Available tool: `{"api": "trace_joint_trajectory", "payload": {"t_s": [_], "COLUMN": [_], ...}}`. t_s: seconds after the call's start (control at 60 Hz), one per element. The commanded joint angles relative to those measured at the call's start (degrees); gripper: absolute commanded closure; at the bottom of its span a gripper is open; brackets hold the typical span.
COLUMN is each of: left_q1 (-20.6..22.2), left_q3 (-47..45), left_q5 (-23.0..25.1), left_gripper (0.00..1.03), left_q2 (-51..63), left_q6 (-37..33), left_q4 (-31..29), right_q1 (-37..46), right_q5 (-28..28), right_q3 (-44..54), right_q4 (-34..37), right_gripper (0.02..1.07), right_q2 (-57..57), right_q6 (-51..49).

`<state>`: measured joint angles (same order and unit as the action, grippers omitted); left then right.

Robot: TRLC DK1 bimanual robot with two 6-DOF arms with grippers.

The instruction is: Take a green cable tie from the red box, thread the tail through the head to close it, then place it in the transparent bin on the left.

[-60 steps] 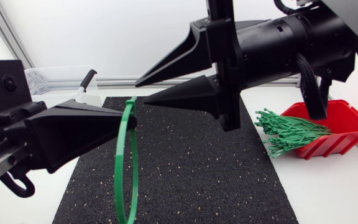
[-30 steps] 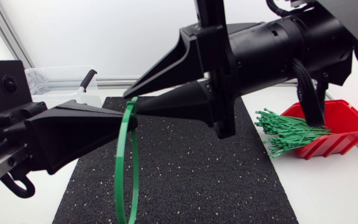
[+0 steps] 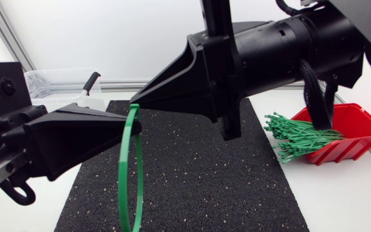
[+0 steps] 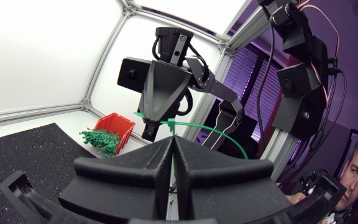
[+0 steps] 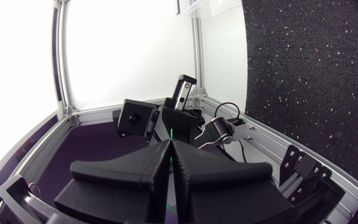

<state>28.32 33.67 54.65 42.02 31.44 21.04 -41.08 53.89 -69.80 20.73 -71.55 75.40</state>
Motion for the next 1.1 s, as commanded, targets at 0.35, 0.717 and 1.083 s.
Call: {"api": "trace_joint_trajectory", "payload": {"t_s": [0.35,0.717,1.083], "left_q1": [1.57,1.74,1.66], "left_q3": [-0.27,-0.01,1.40], "left_q5": [-0.07,-0.07,-4.38], "left_gripper": [1.00,1.00,1.00], "left_q2": [-0.62,-0.98,0.17], "left_q6": [-1.03,-1.29,-4.55], "left_q4": [0.32,-0.12,-3.81], "right_q1": [1.62,4.78,-0.05], "right_q5": [-0.98,-0.71,-5.11], "right_q3": [0.72,0.63,1.60], "right_q4": [-1.40,-5.61,-1.22], "right_gripper": [1.01,1.01,0.61], "right_q2": [-0.96,-8.34,3.26], "right_q6": [0.10,0.10,-1.66]}}
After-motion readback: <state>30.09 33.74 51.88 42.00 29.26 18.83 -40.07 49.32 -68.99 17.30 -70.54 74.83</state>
